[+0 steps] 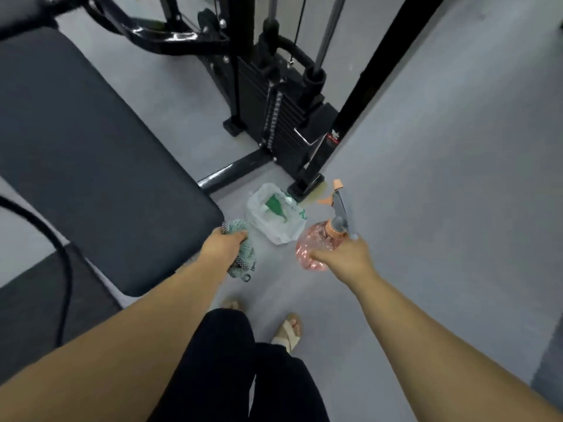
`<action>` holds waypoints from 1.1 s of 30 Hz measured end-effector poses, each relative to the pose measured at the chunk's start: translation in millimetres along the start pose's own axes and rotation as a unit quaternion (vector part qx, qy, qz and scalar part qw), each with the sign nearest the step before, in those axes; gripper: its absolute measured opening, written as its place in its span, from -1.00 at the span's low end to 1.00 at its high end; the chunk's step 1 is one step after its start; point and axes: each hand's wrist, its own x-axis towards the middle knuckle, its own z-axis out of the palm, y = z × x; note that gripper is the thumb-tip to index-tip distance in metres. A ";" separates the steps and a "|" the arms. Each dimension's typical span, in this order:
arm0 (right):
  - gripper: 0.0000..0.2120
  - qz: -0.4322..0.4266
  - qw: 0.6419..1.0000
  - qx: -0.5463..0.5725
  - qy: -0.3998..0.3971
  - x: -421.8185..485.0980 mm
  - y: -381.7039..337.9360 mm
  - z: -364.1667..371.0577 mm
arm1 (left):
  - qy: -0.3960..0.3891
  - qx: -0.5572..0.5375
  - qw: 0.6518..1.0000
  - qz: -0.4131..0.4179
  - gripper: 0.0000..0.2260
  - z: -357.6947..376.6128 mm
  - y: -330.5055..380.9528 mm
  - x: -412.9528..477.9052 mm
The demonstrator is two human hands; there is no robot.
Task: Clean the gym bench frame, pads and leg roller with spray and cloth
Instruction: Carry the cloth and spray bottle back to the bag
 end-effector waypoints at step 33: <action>-0.49 -0.092 0.974 -0.154 -0.142 398.1 151.3 98.7 | 0.172 -0.137 0.973 -0.069 -0.66 266.3 -75.9 321.4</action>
